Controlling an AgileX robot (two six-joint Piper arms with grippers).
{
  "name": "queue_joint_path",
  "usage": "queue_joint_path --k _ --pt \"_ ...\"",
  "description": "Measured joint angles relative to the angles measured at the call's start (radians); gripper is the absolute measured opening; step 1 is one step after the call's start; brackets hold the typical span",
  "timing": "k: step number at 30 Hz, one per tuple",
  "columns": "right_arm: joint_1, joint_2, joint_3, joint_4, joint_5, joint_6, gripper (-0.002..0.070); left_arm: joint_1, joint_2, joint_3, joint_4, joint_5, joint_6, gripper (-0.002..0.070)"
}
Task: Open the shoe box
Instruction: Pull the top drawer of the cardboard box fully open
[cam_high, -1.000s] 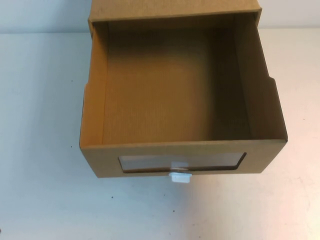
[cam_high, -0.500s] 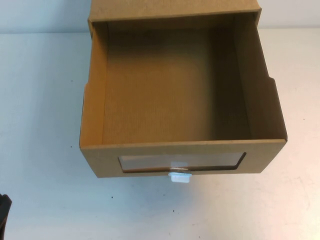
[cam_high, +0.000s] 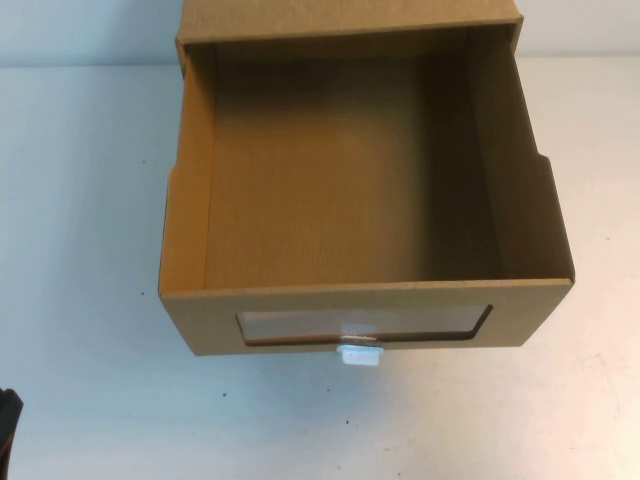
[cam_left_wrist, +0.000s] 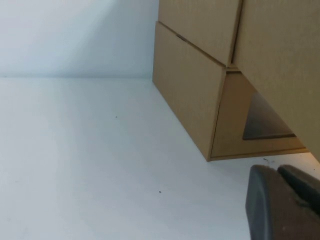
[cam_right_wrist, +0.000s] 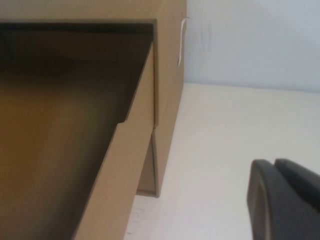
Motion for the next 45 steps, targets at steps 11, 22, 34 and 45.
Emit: queue_joint_path --k 11,22,34,45 --pt "0.000 0.000 0.000 0.003 0.000 0.000 -0.0013 0.000 0.000 0.000 0.000 0.000 0.000 -0.0004" --pt "-0.016 0.004 0.009 -0.111 0.003 0.000 -0.0014 0.000 0.000 0.000 0.000 0.000 0.002 -0.0004" --pt "-0.310 -0.268 0.439 -0.120 -0.361 0.000 -0.0013 0.000 0.000 0.000 -0.002 0.000 0.003 -0.0004" --pt "-0.328 -0.562 0.632 -0.058 -0.329 -0.002 -0.0013 0.000 0.000 0.000 -0.003 0.000 0.004 -0.0004"
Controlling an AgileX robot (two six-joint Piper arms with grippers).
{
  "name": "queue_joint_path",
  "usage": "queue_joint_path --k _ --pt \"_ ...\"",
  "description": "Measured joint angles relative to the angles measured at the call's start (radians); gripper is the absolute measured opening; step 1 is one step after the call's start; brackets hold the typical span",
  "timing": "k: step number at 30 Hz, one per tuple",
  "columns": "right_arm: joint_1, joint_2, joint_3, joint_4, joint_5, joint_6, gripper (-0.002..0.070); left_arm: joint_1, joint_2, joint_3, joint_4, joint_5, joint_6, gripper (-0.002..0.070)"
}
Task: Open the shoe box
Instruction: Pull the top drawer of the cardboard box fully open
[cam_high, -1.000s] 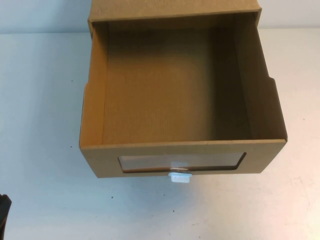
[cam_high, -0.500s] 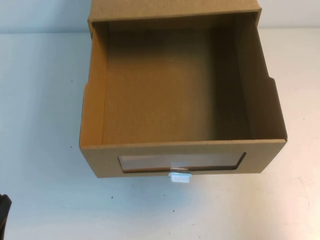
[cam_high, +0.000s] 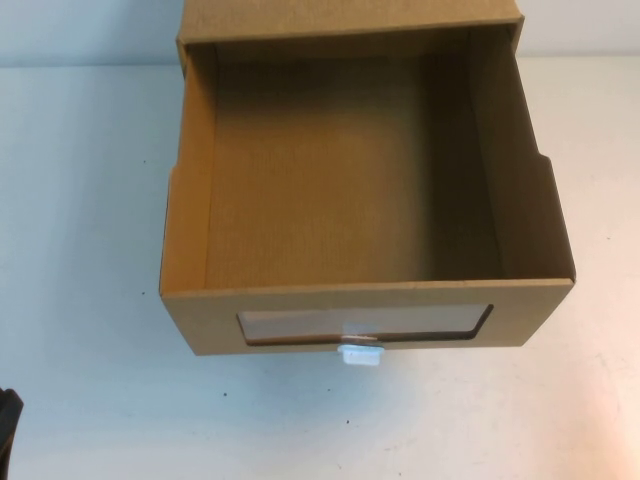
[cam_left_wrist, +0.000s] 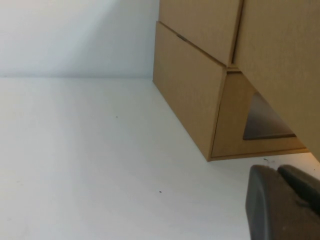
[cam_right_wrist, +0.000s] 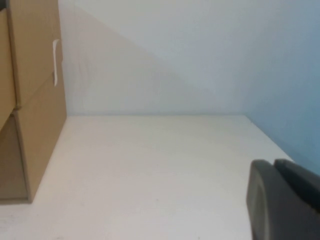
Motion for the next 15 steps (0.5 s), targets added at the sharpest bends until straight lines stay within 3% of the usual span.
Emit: queue_joint_path --k 9,15 --pt "0.000 -0.069 0.000 0.044 0.392 0.002 -0.0014 0.000 0.000 0.000 0.000 0.000 0.000 -0.0004" --pt "0.000 -0.069 0.000 0.051 0.436 0.002 -0.0013 0.000 0.000 0.000 0.000 0.000 0.000 -0.0004"
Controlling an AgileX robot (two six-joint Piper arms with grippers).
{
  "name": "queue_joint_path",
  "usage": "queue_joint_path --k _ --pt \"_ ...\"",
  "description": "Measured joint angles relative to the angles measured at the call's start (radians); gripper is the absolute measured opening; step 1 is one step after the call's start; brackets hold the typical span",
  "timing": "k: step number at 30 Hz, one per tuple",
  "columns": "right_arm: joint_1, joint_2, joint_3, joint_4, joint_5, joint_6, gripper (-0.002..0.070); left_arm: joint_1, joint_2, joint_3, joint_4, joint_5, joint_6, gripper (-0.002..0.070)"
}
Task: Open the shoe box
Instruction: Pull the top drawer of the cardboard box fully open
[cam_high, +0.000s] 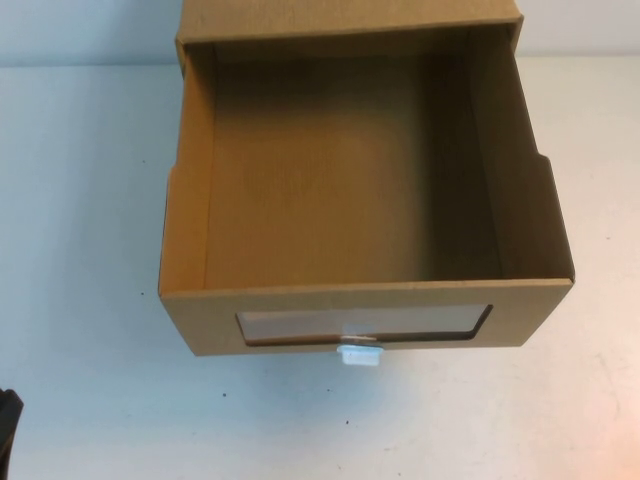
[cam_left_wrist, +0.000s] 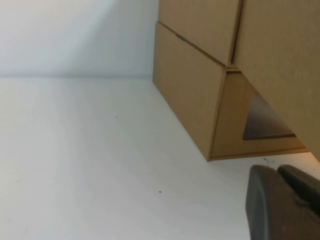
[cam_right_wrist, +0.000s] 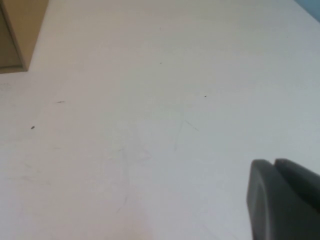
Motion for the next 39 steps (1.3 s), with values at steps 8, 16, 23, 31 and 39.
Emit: queue_joint_path --k 8,16,23,31,39 --pt "0.000 0.000 0.000 0.002 0.003 0.000 -0.0013 0.000 0.000 0.000 0.000 0.000 0.002 -0.0004" --pt "0.000 0.000 0.000 0.002 0.007 0.000 -0.0014 0.000 0.000 0.000 0.000 0.000 0.002 -0.0004" --pt "0.000 0.000 0.000 0.002 0.007 0.000 -0.0013 0.000 0.000 0.000 0.007 0.000 0.011 -0.0004" --pt "0.000 0.000 0.000 0.002 0.007 0.000 -0.0013 0.017 -0.075 0.000 0.346 0.006 -0.186 -0.0004" --pt "0.000 -0.001 0.000 0.002 0.007 0.000 -0.0013 0.095 -0.082 0.000 0.404 0.116 -0.278 -0.0004"
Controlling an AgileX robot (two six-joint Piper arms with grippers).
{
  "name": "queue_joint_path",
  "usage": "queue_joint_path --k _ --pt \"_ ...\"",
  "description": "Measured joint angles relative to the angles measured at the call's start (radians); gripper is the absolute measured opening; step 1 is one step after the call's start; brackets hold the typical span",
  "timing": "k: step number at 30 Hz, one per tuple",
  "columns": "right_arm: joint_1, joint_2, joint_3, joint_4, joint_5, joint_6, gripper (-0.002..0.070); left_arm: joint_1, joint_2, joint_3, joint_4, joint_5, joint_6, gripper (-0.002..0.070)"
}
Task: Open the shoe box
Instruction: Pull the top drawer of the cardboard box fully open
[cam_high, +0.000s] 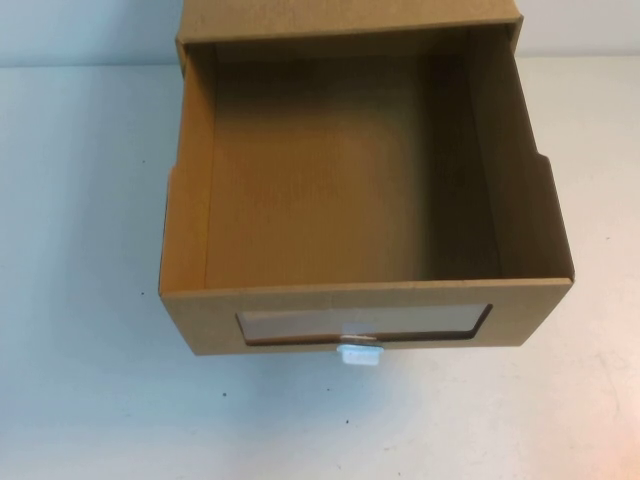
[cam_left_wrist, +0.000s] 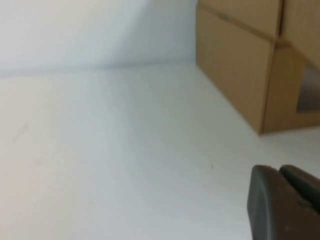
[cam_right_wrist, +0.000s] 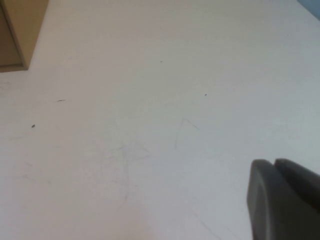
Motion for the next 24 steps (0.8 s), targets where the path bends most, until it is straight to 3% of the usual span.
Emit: queue_joint_path --k 6,24 --pt "0.000 0.000 0.000 0.000 0.000 0.000 -0.0013 0.002 -0.002 0.000 0.012 0.192 -0.001 -0.0004" --pt "0.000 0.000 0.000 0.000 0.000 0.000 -0.0014 0.002 -0.002 0.000 0.016 0.215 -0.015 -0.0004"
